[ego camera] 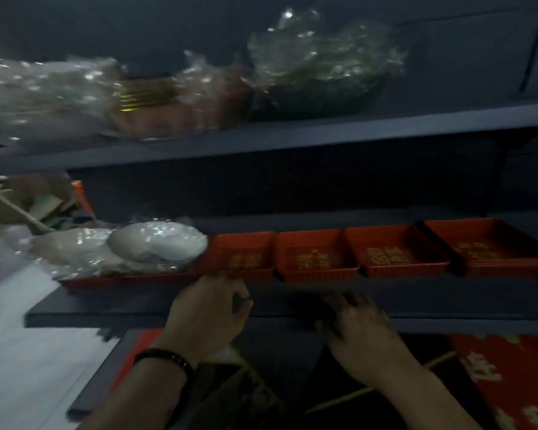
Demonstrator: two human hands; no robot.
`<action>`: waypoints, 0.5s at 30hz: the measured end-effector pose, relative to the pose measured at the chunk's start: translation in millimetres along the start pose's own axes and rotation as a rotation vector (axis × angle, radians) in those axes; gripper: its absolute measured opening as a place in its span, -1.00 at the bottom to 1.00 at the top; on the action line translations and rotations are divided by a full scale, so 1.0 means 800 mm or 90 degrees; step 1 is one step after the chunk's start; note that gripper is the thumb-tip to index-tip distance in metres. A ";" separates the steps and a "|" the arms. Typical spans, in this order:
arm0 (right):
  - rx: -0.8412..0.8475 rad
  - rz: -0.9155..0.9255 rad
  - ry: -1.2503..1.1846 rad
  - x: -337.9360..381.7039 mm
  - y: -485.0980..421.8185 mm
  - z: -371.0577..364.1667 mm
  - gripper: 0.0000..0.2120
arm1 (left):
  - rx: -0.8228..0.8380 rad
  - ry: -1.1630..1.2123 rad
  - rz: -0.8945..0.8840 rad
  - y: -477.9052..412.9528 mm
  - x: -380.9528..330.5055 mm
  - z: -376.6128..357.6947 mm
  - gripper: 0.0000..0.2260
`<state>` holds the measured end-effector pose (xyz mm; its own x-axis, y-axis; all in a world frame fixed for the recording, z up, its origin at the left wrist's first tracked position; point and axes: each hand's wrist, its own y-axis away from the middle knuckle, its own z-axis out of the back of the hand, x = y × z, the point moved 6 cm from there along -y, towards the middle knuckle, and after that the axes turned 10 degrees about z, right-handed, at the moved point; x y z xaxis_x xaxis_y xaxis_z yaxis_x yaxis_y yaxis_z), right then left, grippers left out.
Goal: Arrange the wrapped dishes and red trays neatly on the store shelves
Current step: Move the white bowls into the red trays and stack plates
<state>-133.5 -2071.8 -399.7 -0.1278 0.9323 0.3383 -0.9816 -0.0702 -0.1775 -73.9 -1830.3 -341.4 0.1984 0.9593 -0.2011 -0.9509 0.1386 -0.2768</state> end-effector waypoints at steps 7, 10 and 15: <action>0.051 0.082 -0.092 0.140 -0.054 -0.038 -0.52 | -0.060 -0.011 0.143 0.010 0.122 0.041 -0.72; 0.057 0.111 -0.084 0.188 -0.086 -0.047 -0.50 | -0.100 0.003 0.228 0.019 0.167 0.043 -0.83; 0.046 0.175 -0.003 0.245 -0.152 -0.062 -0.52 | -0.087 0.064 0.280 0.015 0.221 0.019 -0.85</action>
<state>-32.0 -1863.1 -357.5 -0.3906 0.8736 0.2904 -0.9178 -0.3451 -0.1963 -53.5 -1655.2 -366.2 -0.1879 0.8901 -0.4151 -0.9112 -0.3157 -0.2645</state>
